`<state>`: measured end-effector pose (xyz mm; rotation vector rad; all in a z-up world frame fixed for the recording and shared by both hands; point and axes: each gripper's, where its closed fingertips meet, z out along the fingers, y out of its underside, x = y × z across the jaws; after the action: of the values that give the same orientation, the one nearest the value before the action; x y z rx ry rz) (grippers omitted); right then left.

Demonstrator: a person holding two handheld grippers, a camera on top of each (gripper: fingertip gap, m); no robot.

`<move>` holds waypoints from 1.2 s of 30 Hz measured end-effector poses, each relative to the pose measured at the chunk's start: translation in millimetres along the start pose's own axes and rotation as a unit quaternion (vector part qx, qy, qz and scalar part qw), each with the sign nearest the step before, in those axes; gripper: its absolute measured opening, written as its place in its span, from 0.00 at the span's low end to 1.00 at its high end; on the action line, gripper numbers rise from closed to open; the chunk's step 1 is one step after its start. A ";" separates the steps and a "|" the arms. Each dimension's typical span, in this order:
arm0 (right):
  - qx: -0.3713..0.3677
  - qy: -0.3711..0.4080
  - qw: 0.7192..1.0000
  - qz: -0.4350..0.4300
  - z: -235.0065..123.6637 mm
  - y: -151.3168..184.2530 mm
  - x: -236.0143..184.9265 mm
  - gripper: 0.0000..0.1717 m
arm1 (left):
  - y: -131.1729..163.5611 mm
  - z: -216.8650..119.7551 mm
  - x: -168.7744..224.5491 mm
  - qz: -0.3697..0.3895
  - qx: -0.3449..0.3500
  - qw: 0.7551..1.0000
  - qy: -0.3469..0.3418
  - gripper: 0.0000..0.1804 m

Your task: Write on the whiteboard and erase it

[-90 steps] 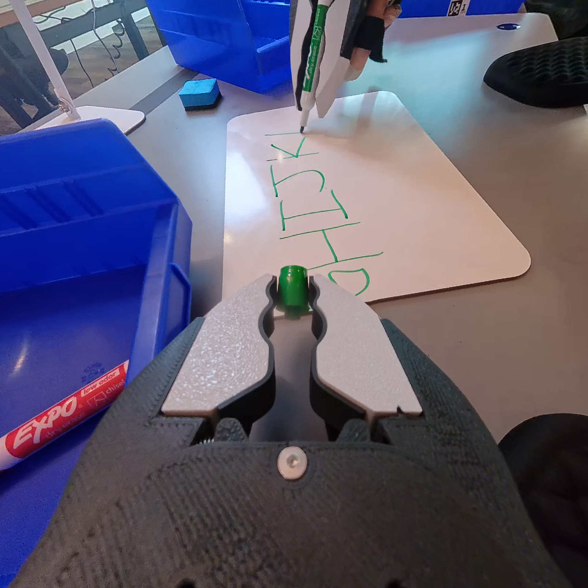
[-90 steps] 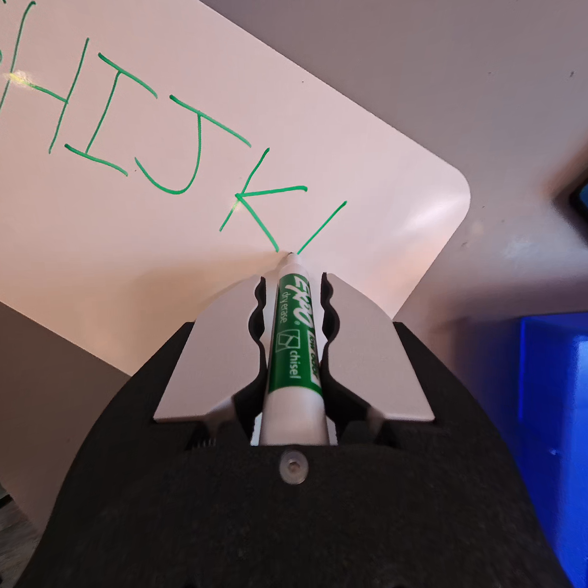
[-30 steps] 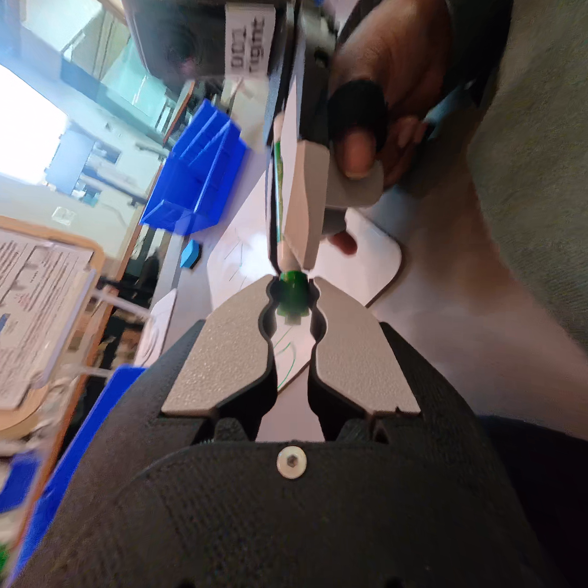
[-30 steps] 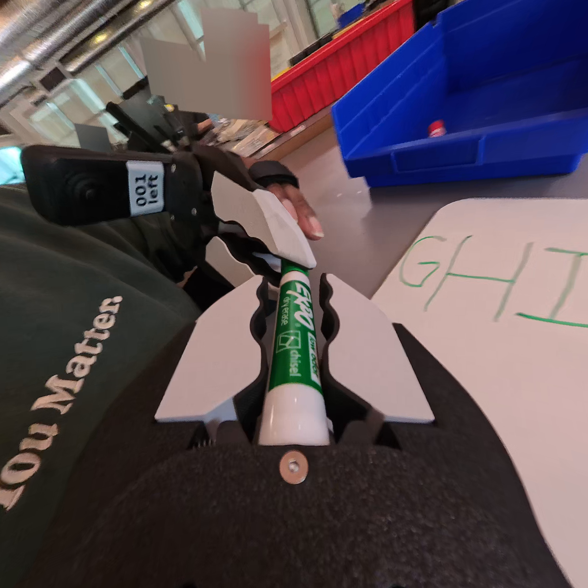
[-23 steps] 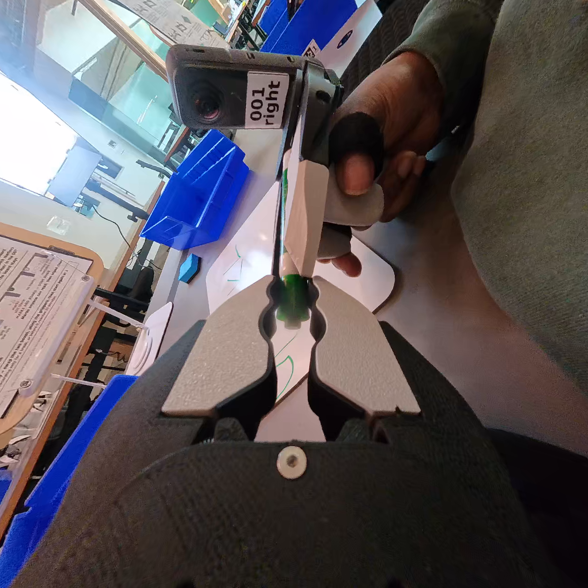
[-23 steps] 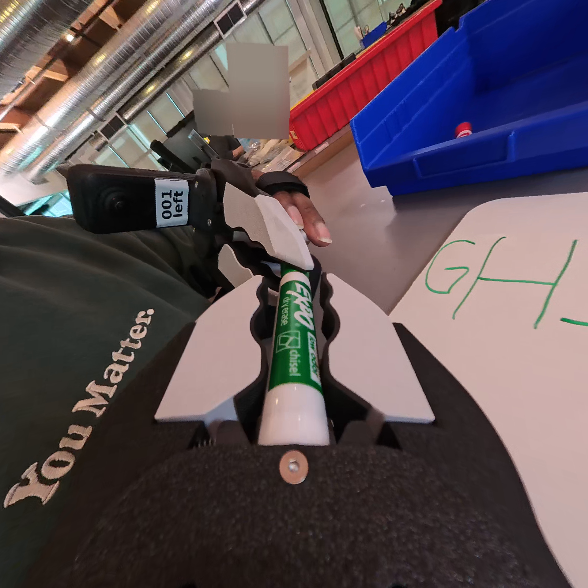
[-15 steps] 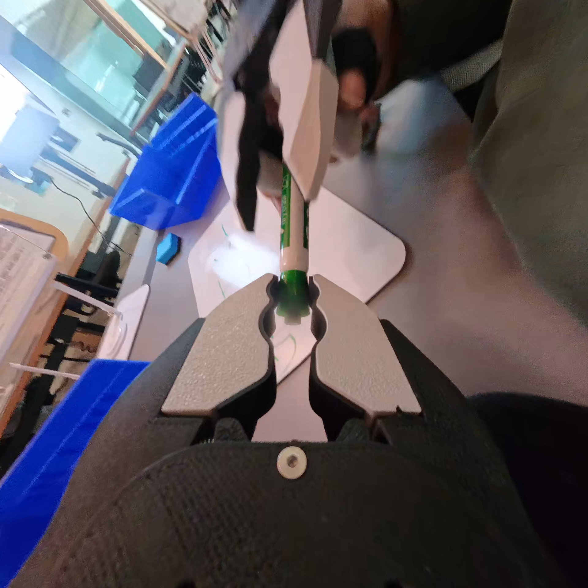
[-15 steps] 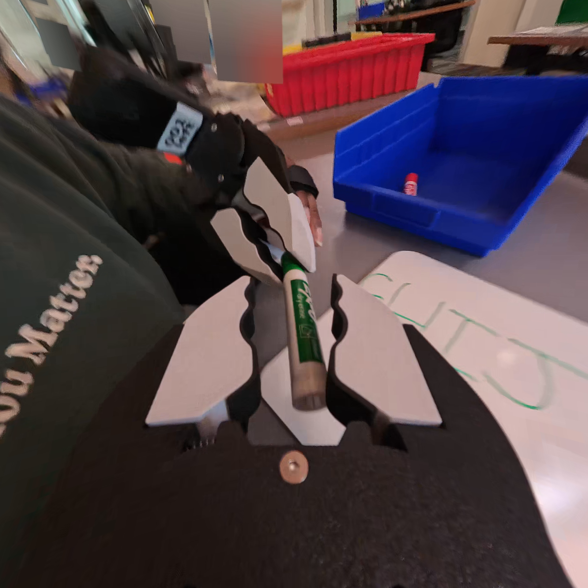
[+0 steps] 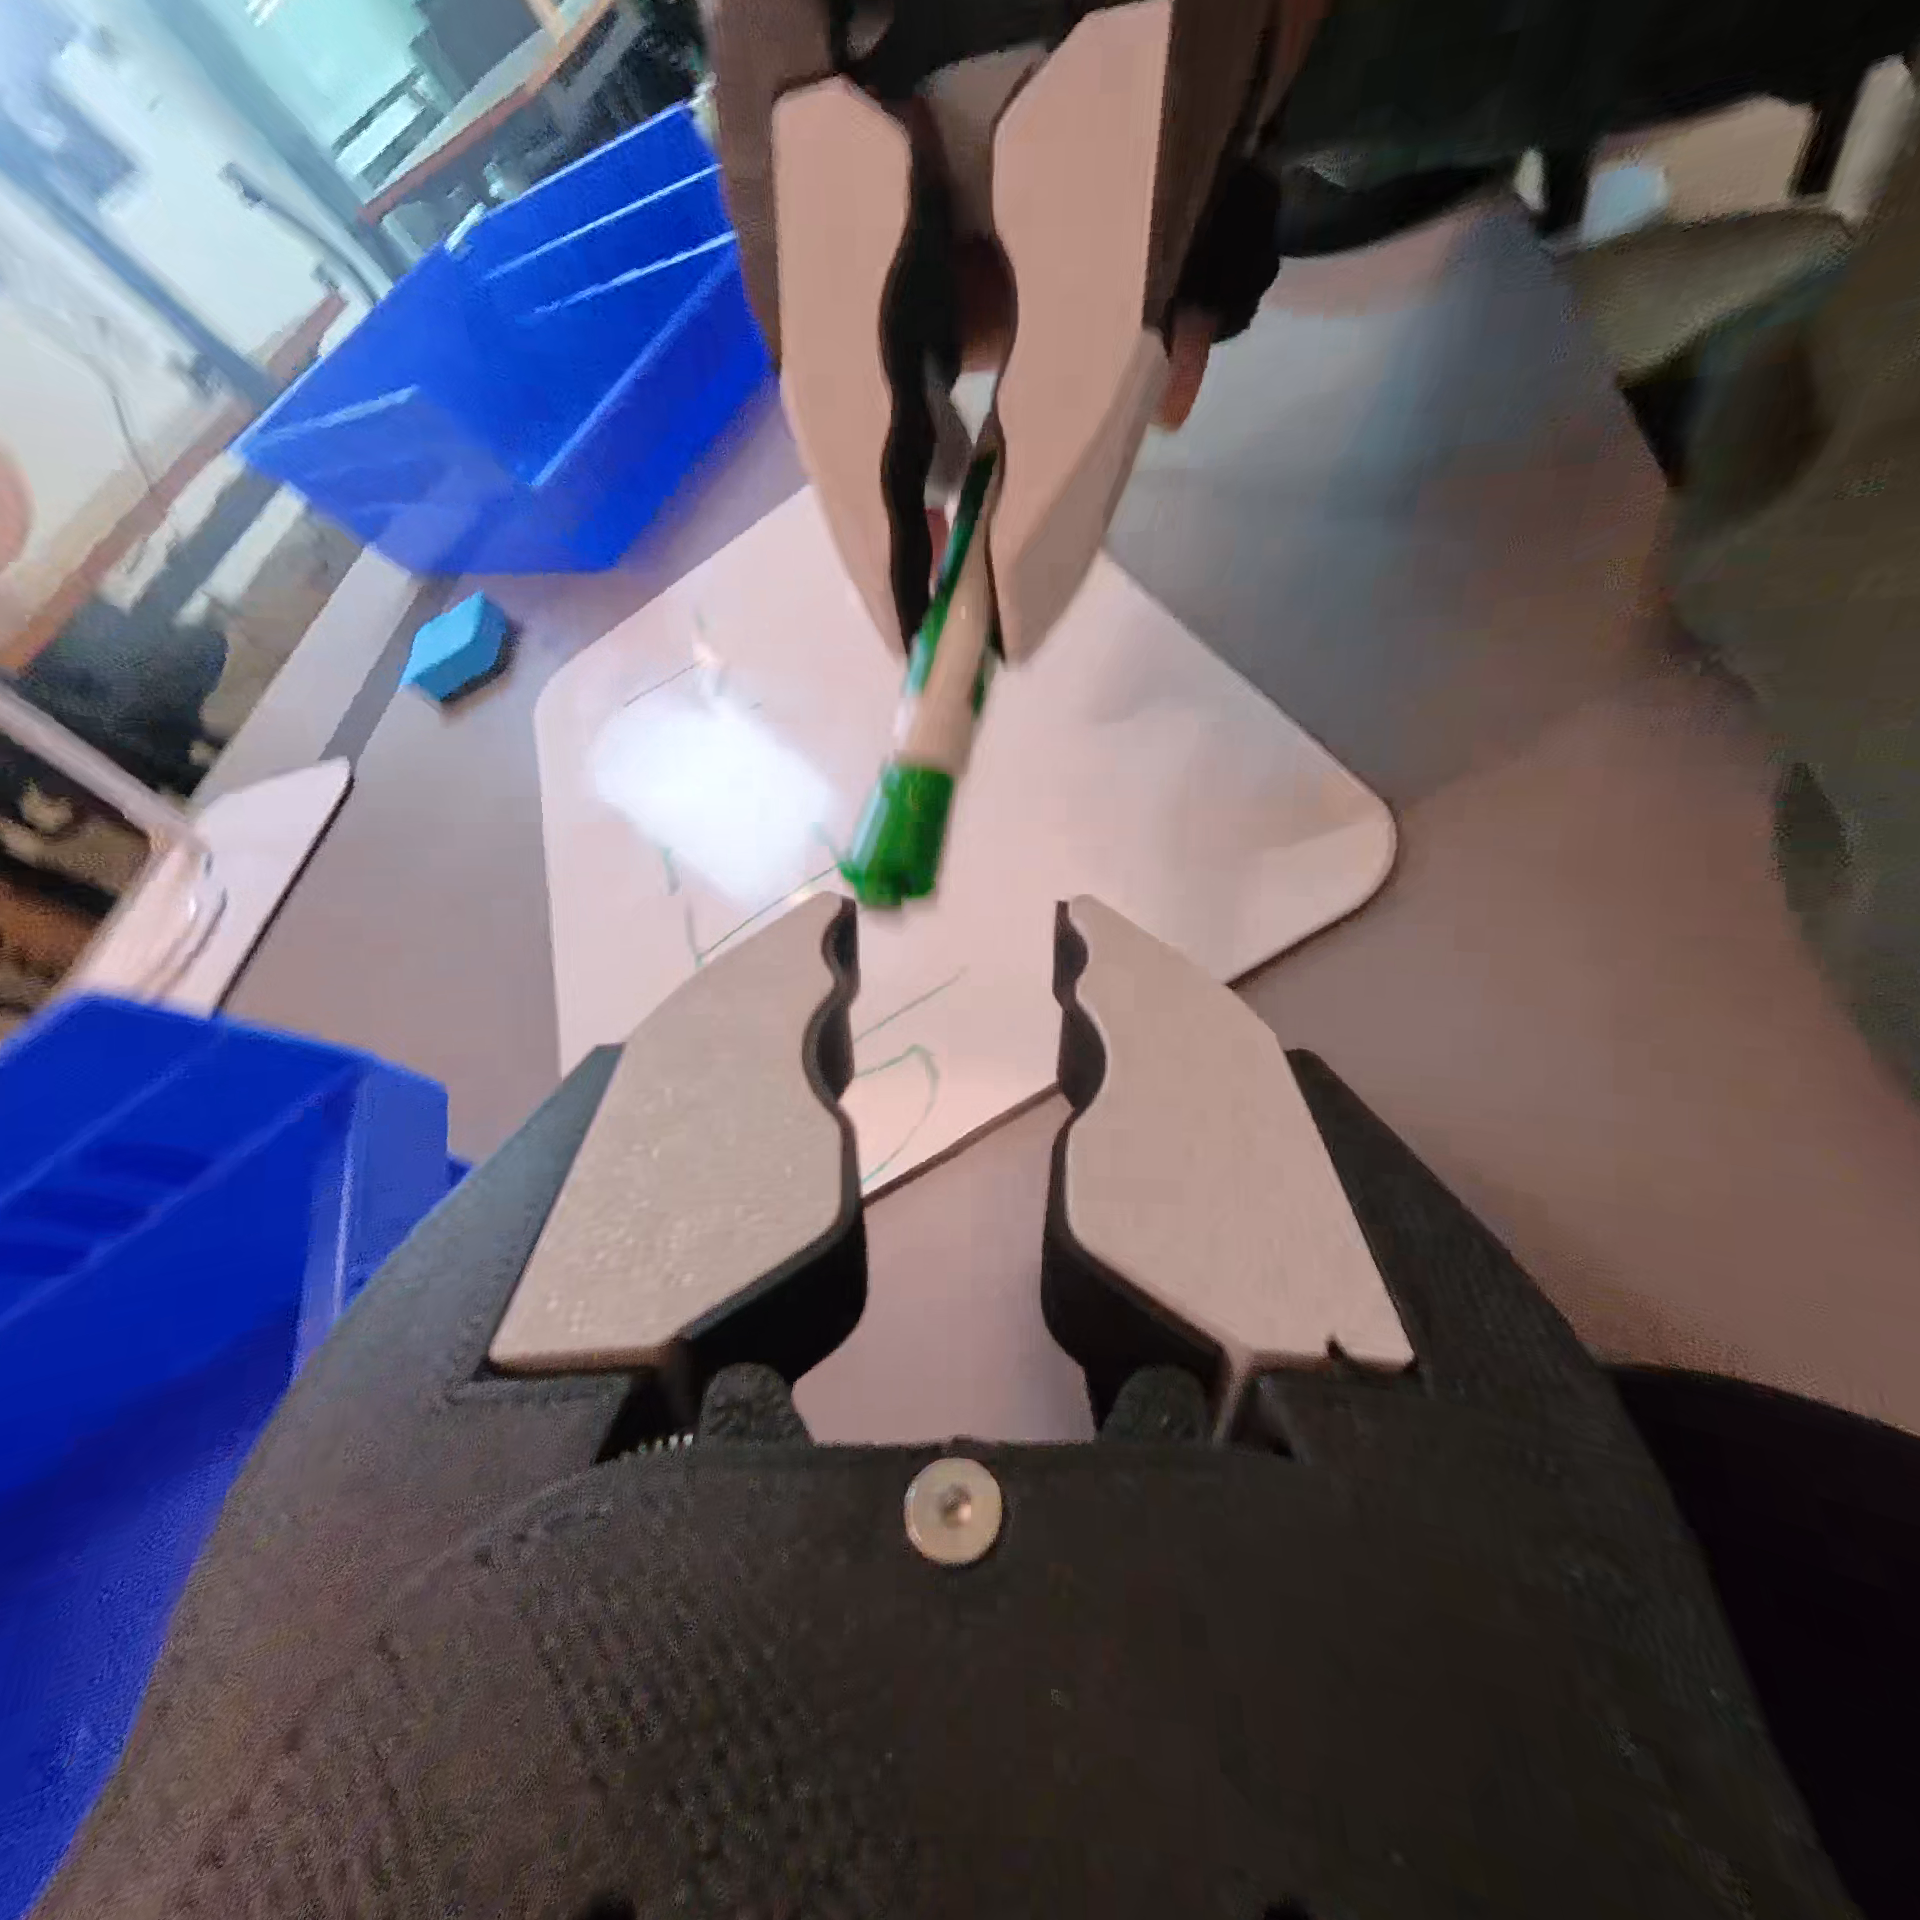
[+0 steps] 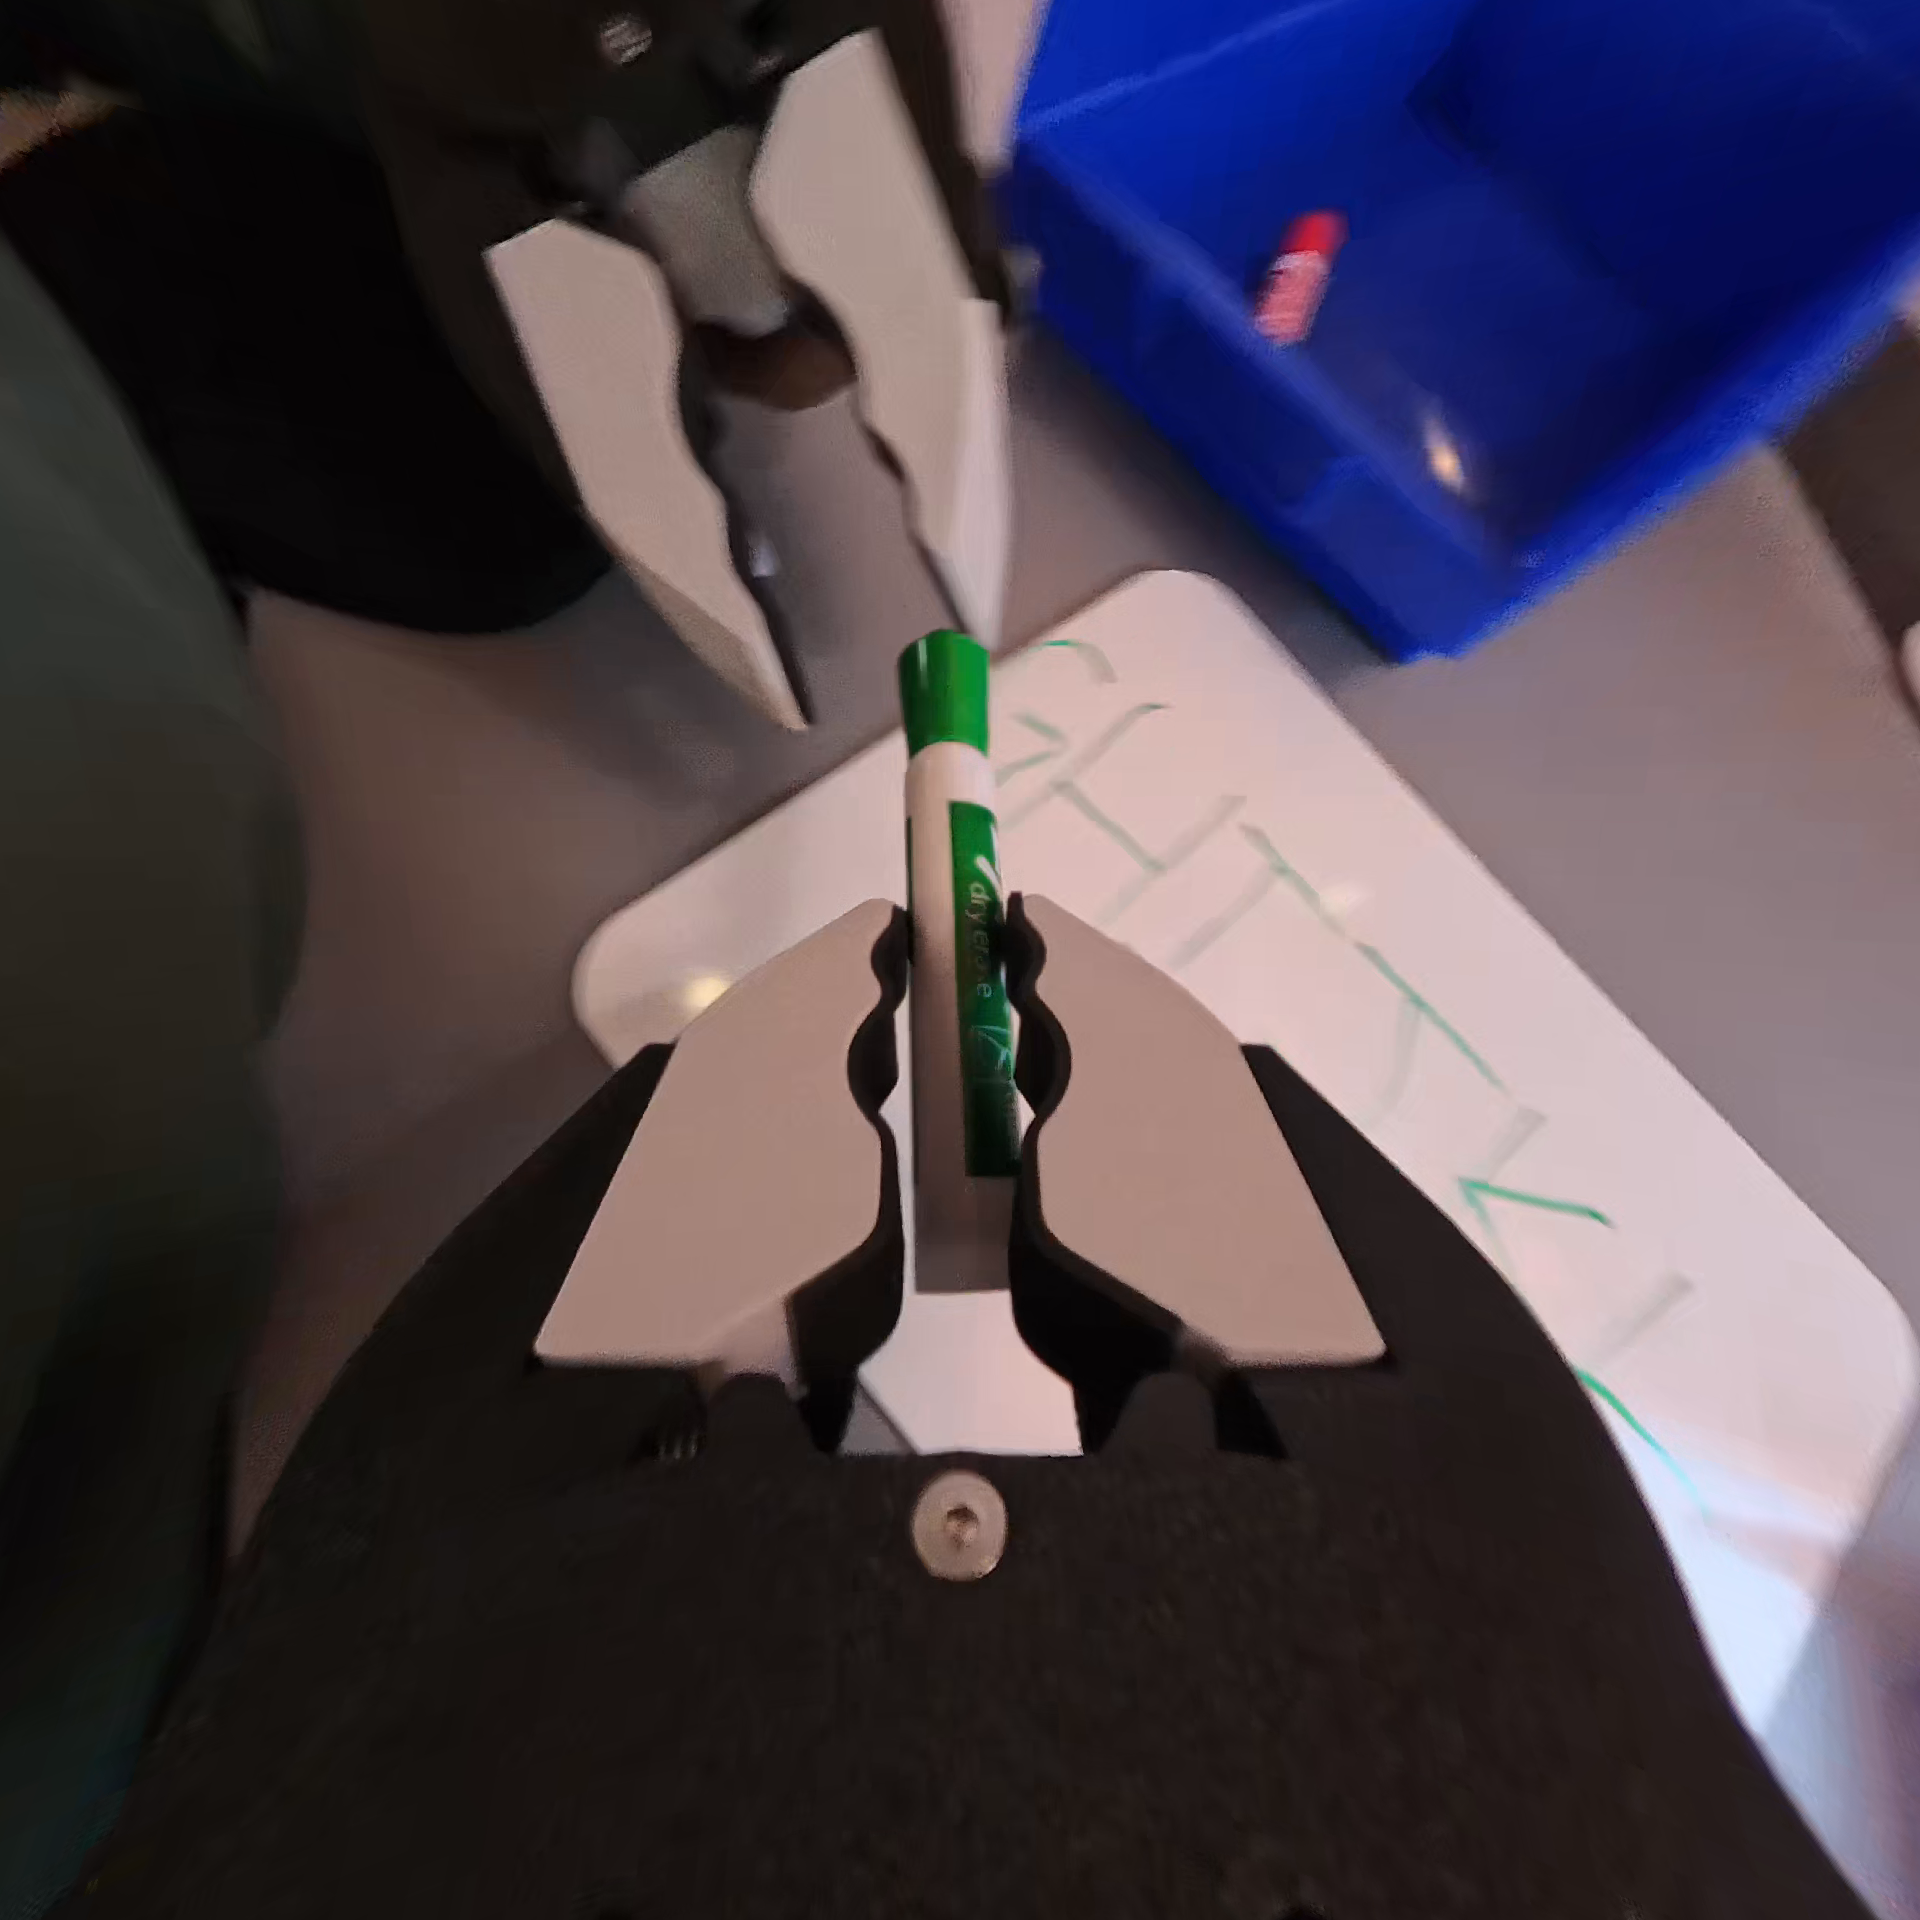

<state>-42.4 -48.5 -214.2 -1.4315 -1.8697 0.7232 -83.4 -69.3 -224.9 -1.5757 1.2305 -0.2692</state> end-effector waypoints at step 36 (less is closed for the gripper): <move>0.066 0.304 0.876 0.367 -37.7 76.8 303.8 0.46 | 25.8 1.6 -10.1 -0.085 -0.009 0.996 0.017 0.01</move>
<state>-20.9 265.9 -196.6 -1.9969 -0.7600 0.6080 -101.3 -57.7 -242.8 -1.7010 1.1284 -0.3955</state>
